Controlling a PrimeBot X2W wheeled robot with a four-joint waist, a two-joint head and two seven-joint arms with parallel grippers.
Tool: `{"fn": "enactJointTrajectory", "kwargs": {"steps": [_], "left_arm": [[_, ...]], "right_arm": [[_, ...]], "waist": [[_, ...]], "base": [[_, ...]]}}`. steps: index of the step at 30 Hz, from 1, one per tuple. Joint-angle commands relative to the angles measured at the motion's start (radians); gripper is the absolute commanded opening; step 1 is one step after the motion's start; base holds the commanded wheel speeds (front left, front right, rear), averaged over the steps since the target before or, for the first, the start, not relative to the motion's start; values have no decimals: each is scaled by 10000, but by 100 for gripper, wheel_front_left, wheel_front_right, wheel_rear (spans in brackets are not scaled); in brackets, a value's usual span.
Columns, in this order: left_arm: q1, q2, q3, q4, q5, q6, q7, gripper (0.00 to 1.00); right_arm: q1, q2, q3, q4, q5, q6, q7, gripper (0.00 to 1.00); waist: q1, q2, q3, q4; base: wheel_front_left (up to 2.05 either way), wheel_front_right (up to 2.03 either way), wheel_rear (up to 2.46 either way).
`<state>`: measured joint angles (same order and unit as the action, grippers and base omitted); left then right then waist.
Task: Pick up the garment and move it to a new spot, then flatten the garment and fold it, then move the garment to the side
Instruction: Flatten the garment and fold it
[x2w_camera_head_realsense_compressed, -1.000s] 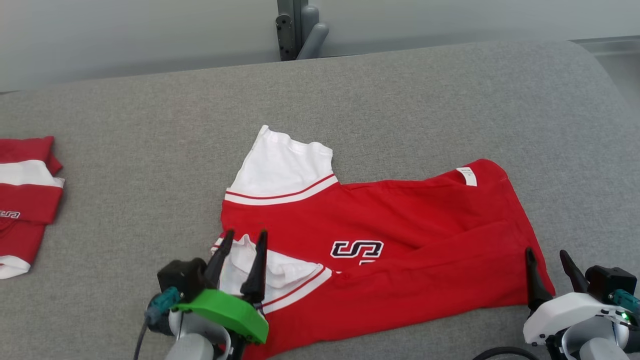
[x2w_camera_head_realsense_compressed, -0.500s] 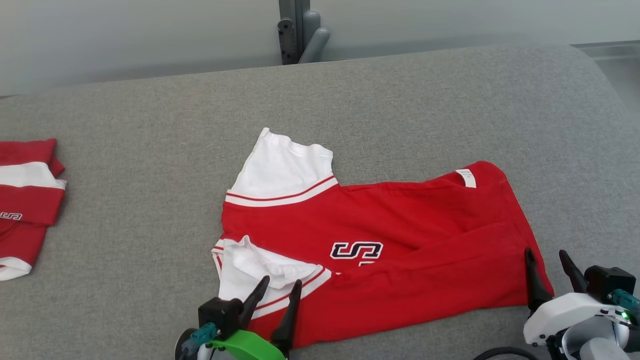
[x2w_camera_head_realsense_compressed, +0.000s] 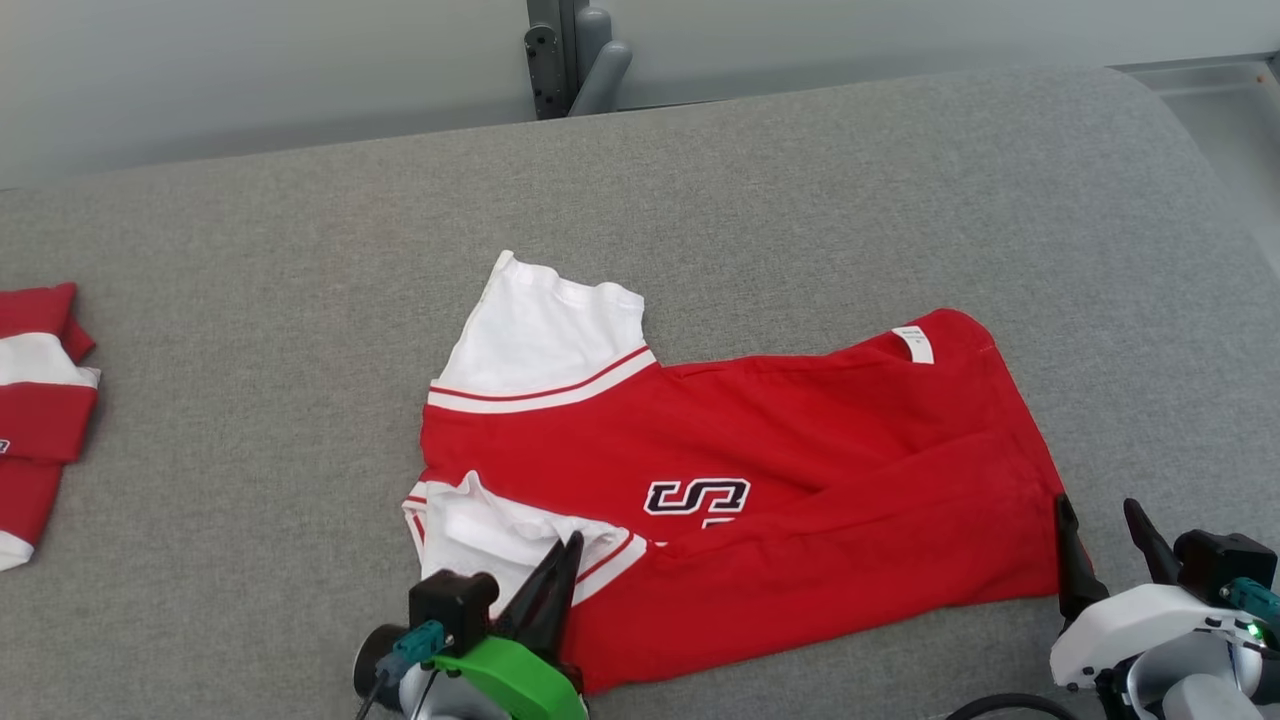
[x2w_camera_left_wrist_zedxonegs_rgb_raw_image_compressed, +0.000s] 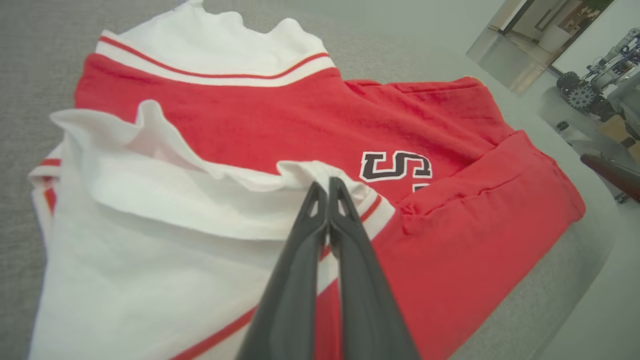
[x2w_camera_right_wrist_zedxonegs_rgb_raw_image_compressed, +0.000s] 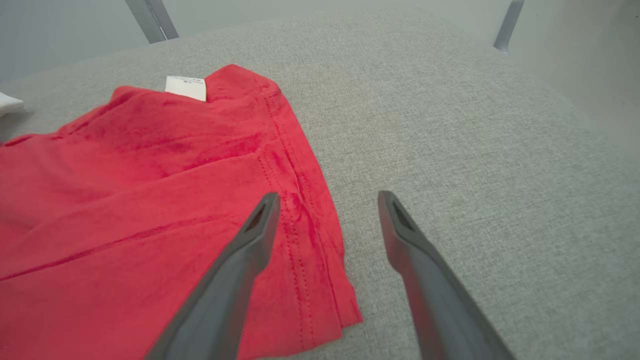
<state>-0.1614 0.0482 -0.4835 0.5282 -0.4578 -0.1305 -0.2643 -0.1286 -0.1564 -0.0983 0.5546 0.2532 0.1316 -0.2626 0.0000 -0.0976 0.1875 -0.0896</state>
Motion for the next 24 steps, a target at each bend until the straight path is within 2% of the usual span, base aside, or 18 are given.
{"fn": "enactJointTrajectory", "kwargs": {"steps": [1,5,10,11,12,13,16,21,24], "left_arm": [[-231,43,16,-66,225,-12,4,0],[-680,42,-31,-26,628,-11,4,0],[-1662,48,-442,794,1179,-11,3,0],[-1836,54,-571,1134,1228,-11,3,30],[-1977,59,-668,1505,1222,-11,5,80],[-2235,64,-758,1804,1301,-11,3,100],[-2795,64,-742,2346,1505,75,3,100],[-2621,58,-140,1741,1883,748,5,100],[-2358,58,144,1444,1965,902,6,100]], "right_arm": [[-79,5,-35,-23,50,-19,-24,100],[-144,51,-3,4,28,-19,-24,100],[-293,105,135,37,1,-19,-24,100],[-323,107,168,63,15,-19,-24,100],[-358,100,209,89,35,-19,-24,100],[-380,99,230,116,47,-19,-24,100],[-367,90,165,137,83,-19,-24,100],[-104,134,-170,-67,-86,-19,-24,100],[-40,186,-257,-295,-232,-19,-26,100]], "waist": [[0,1,16,9],[0,1,51,11],[0,1,177,-135],[0,1,193,-169],[0,1,216,-216],[0,1,231,-260],[0,1,223,-335],[0,1,-34,-285],[0,1,-162,-242]], "base": [[0,0,0],[0,0,0],[0,0,0],[0,0,0],[0,0,0],[0,0,0],[0,0,0],[0,0,0],[0,0,0]]}}
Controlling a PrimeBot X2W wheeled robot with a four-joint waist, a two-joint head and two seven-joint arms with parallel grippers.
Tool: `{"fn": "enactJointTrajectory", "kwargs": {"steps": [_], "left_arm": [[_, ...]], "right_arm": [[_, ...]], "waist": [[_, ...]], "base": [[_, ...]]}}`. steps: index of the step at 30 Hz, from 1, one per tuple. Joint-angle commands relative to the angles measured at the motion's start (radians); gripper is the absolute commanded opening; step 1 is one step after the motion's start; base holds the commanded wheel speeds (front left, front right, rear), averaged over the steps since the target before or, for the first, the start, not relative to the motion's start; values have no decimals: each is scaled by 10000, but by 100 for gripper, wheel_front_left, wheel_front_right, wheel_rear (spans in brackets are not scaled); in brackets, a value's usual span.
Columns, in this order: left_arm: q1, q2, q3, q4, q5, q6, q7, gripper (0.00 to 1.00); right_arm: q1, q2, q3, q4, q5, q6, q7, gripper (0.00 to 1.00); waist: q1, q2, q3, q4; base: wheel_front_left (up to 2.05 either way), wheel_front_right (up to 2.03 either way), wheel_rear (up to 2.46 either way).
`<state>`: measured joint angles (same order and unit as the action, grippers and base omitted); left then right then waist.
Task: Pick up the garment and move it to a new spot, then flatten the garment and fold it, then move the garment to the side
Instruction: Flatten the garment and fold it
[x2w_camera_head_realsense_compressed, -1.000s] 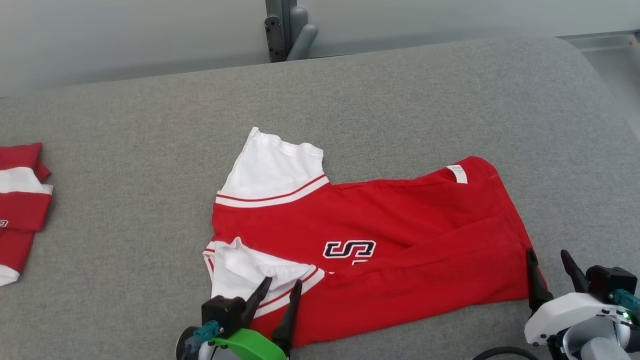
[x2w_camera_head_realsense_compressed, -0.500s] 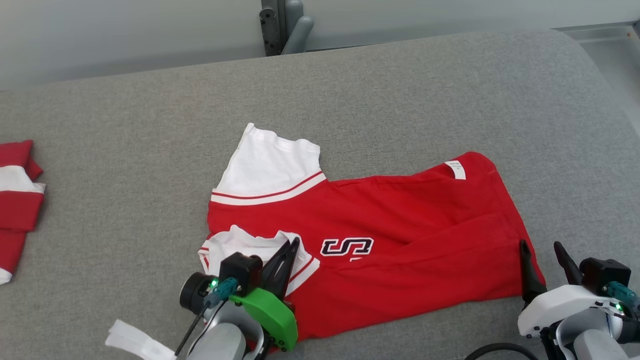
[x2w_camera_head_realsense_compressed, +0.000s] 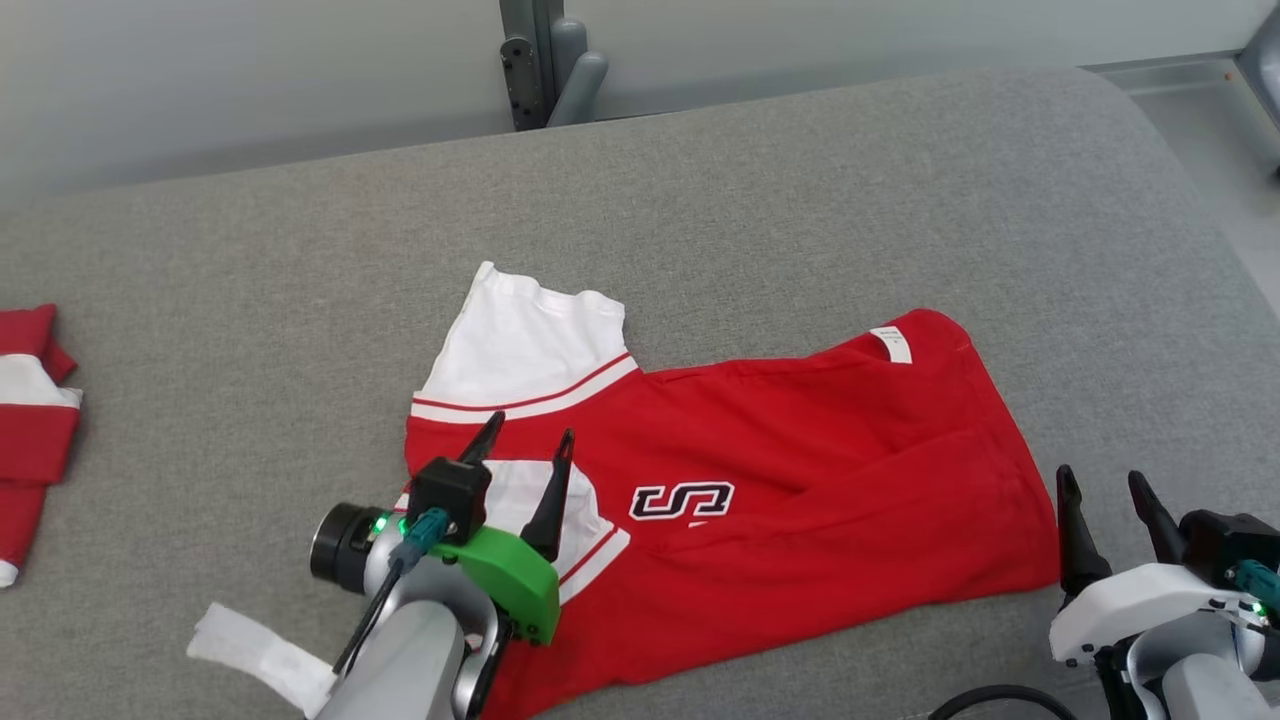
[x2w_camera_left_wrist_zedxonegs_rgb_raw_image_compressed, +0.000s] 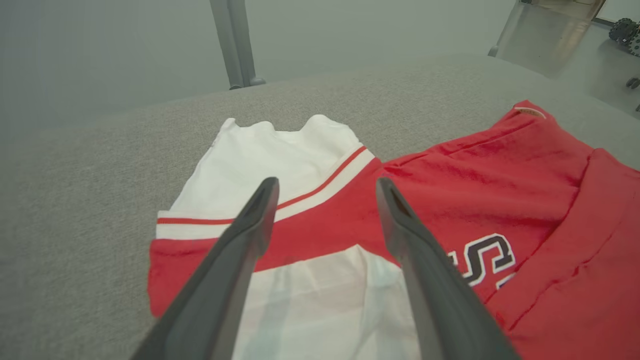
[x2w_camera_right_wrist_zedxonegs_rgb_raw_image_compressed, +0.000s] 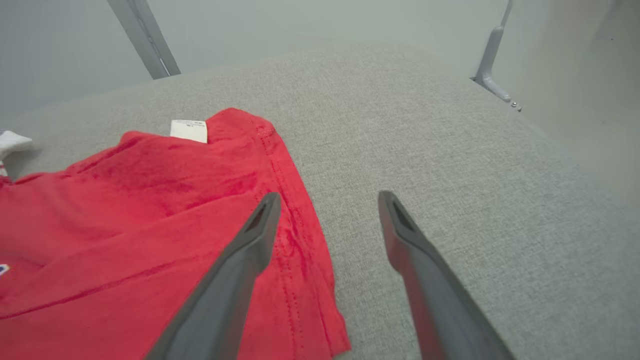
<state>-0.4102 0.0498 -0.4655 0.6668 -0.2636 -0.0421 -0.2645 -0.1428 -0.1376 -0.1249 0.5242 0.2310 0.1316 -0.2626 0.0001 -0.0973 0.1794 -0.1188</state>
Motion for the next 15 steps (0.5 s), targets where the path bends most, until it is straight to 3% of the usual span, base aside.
{"fn": "enactJointTrajectory", "kwargs": {"steps": [1,15], "left_arm": [[295,42,75,-31,46,53,8,100],[3250,30,2171,-2666,729,669,5,100]], "right_arm": [[137,37,-61,-114,-84,-19,-26,100],[475,356,-370,-1778,-728,-19,-26,100]], "waist": [[-1,-1,-144,75],[-1,-1,-620,493]], "base": [[0,0,0],[0,0,0]]}}
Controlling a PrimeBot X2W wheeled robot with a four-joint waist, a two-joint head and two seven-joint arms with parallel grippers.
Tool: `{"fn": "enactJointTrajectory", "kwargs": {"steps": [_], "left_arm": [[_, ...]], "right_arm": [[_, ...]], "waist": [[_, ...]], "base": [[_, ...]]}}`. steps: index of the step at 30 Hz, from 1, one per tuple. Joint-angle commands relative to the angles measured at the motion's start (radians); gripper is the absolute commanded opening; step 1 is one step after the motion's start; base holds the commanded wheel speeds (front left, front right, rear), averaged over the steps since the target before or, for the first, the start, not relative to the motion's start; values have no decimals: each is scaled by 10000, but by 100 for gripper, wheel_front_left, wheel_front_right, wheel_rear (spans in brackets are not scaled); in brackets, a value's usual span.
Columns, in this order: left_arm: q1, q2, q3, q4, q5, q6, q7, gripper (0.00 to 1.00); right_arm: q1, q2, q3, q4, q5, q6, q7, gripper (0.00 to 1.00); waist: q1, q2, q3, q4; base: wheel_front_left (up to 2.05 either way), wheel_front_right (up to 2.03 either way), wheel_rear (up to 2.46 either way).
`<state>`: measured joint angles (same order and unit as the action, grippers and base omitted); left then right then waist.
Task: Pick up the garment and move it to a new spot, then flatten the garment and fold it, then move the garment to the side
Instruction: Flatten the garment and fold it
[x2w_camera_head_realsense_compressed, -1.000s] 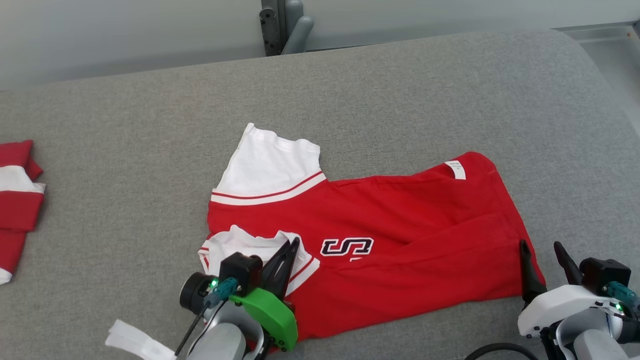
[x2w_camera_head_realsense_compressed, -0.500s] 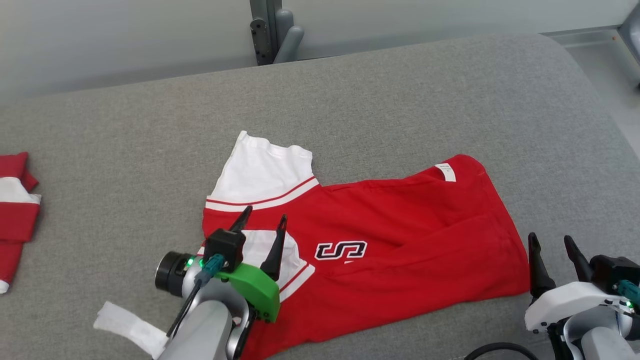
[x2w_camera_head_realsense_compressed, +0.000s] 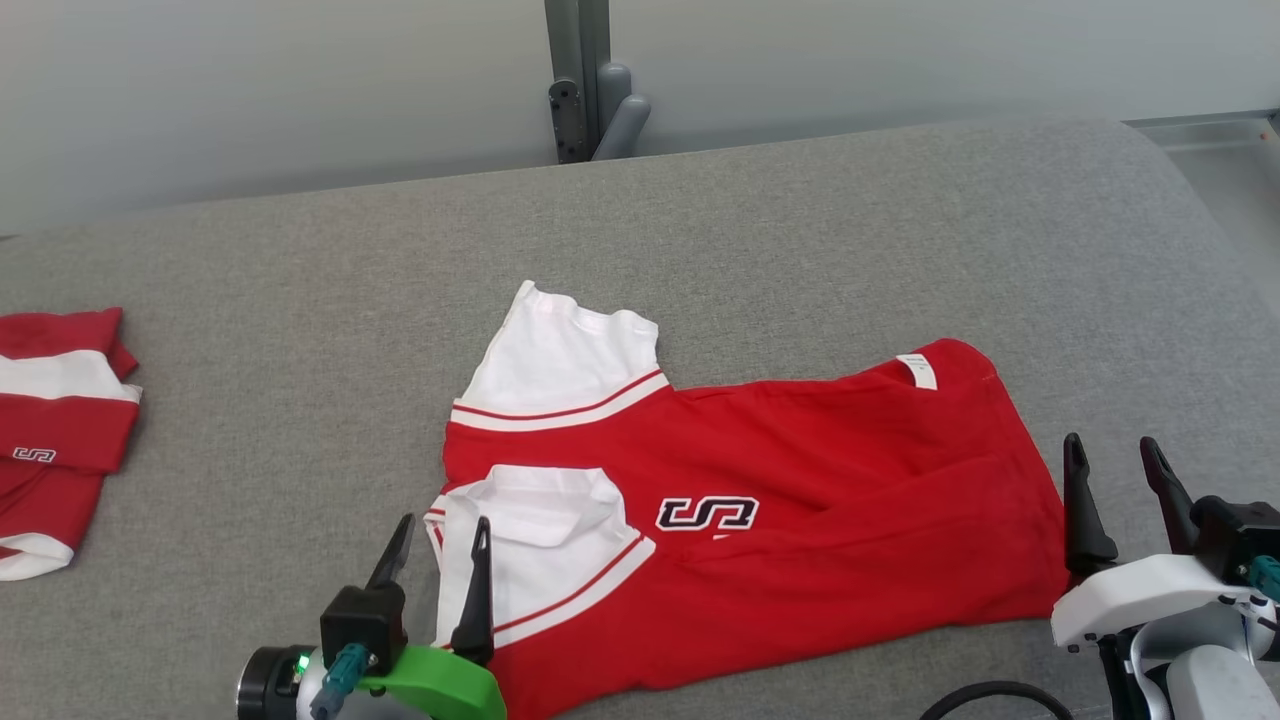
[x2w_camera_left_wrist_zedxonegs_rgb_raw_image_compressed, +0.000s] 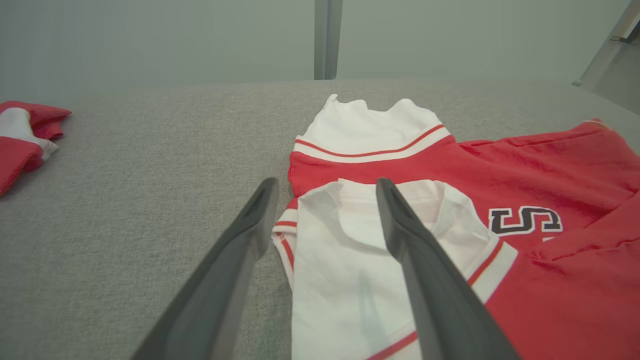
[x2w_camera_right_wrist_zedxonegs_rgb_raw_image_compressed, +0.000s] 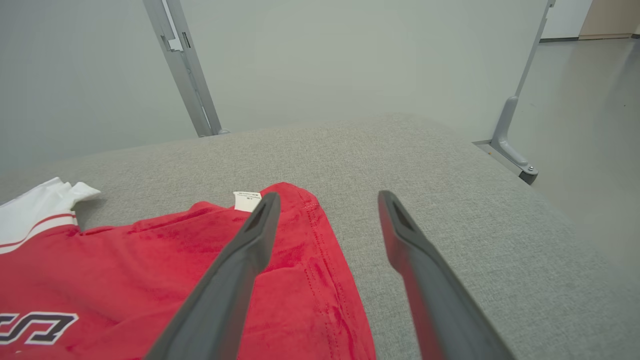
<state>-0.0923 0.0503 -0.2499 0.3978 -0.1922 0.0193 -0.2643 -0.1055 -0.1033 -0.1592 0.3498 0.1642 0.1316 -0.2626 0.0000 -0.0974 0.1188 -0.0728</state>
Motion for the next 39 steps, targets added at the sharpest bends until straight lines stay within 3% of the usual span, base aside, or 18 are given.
{"fn": "enactJointTrajectory", "kwargs": {"steps": [1,7,14,22,39], "left_arm": [[230,21,74,-26,56,30,5,100],[90,15,127,-151,26,-92,3,100],[-2016,16,172,661,348,-448,3,100],[-4712,113,-3,2660,786,-1031,5,100],[-9065,53,-575,6913,548,-1393,594,100]], "right_arm": [[135,22,-27,-63,-64,-19,-24,100],[-64,-18,111,-83,-1,-19,-24,100],[-1435,-370,463,306,216,-19,-24,100],[-2736,-552,1024,766,403,-19,-24,100],[-3670,-568,1533,1240,583,-19,-24,100]], "waist": [[0,-1,1,65],[0,-1,492,147],[0,-1,1943,61],[0,-1,2999,-82],[0,-1,4017,-466]], "base": [[0,0,0],[0,0,0],[0,0,0],[0,0,0],[0,0,0]]}}
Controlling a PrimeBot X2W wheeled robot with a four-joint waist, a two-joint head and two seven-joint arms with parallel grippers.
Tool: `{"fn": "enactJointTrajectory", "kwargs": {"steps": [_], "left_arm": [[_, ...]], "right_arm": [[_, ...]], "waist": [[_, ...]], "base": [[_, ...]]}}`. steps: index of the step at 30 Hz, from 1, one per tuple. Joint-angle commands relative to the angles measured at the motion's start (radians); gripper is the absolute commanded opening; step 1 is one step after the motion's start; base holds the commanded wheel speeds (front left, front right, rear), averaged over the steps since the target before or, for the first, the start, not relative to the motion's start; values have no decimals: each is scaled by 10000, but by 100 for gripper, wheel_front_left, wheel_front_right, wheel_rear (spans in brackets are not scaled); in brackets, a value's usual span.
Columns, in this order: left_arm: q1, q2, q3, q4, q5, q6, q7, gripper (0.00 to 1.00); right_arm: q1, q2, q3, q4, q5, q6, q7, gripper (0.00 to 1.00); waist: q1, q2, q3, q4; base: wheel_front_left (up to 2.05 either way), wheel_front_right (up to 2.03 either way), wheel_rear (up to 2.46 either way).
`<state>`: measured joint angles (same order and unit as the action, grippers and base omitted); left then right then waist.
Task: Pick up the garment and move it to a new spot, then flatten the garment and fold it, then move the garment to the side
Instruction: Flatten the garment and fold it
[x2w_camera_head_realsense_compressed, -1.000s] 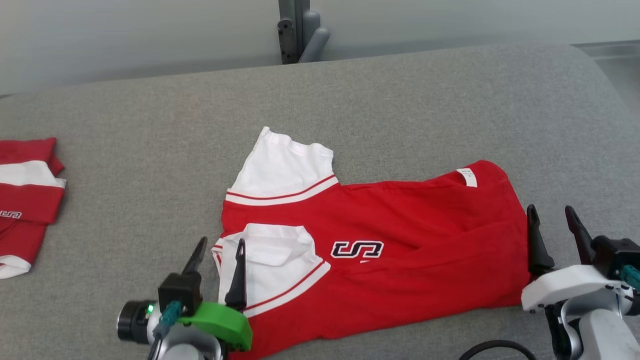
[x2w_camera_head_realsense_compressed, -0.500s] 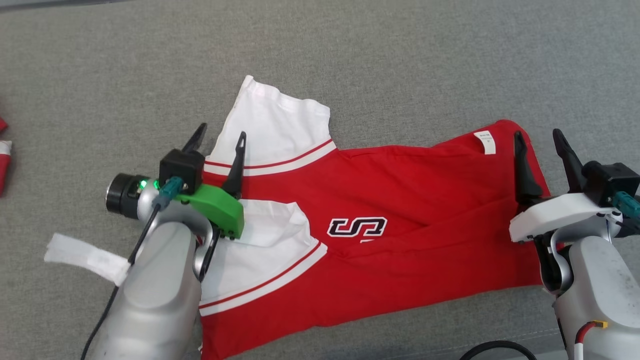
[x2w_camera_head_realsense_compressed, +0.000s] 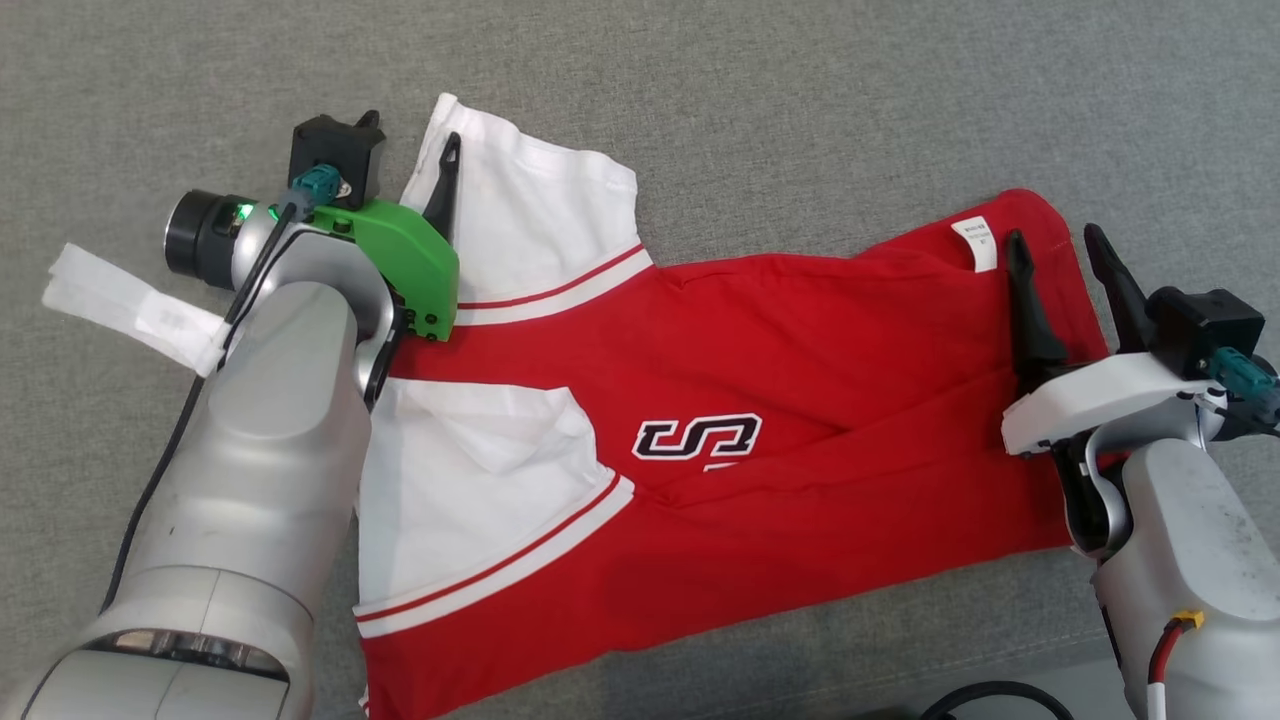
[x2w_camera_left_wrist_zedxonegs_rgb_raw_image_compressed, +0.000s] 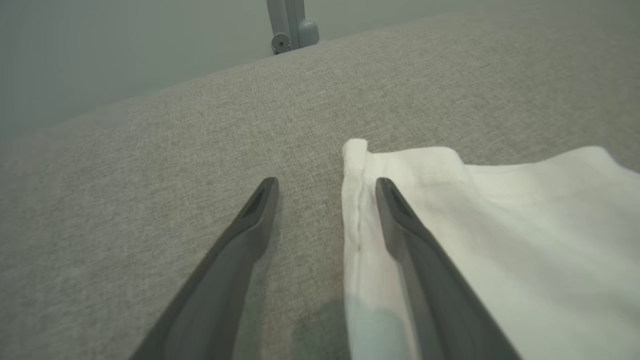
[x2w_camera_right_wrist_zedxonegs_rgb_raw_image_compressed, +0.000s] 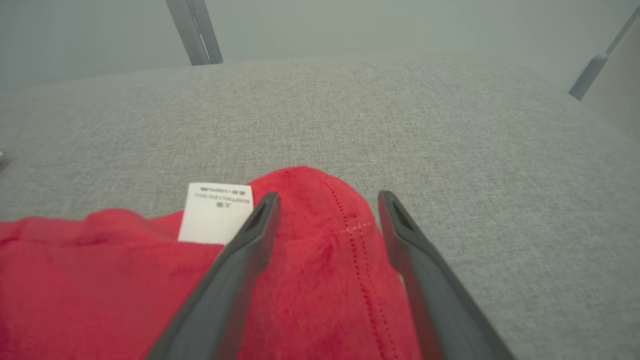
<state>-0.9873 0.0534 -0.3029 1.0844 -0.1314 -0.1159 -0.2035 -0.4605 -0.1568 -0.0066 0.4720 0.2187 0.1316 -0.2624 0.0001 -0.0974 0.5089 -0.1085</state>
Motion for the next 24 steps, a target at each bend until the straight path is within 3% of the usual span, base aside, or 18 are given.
{"fn": "enactJointTrajectory", "kwargs": {"steps": [1,4,5,6,7,8,9,24], "left_arm": [[-241,14,-80,178,-123,-43,27,100],[-478,-8,-171,549,-345,-87,82,100],[-541,-19,-268,646,-368,-108,67,96],[-557,-24,-365,722,-491,-124,70,78],[-532,-27,-508,740,-556,-142,64,43],[-501,-27,-679,746,-651,-146,58,16],[-461,-30,-822,735,-783,-150,69,0],[-883,46,-2289,263,-2021,-166,-515,0]], "right_arm": [[-169,-36,19,28,51,-19,-28,100],[-261,-55,30,106,75,-19,-26,100],[-311,-73,30,141,81,-19,-26,100],[-369,-82,27,166,86,-19,-26,100],[-412,-81,24,192,103,-19,-26,100],[-437,-88,18,239,111,-19,-26,100],[-466,-94,17,303,125,-19,-26,100],[-1458,-339,613,2466,733,-19,-23,100]], "waist": [[-1,-1,157,-138],[-1,-1,245,-211],[-1,-1,269,-224],[-1,-1,291,-237],[-1,-1,306,-248],[-1,-1,315,-251],[-1,-1,318,-250],[-1,-1,220,-67]], "base": [[0,0,0],[0,0,0],[0,0,0],[0,0,0],[0,0,0],[0,0,0],[0,0,0],[0,0,0]]}}
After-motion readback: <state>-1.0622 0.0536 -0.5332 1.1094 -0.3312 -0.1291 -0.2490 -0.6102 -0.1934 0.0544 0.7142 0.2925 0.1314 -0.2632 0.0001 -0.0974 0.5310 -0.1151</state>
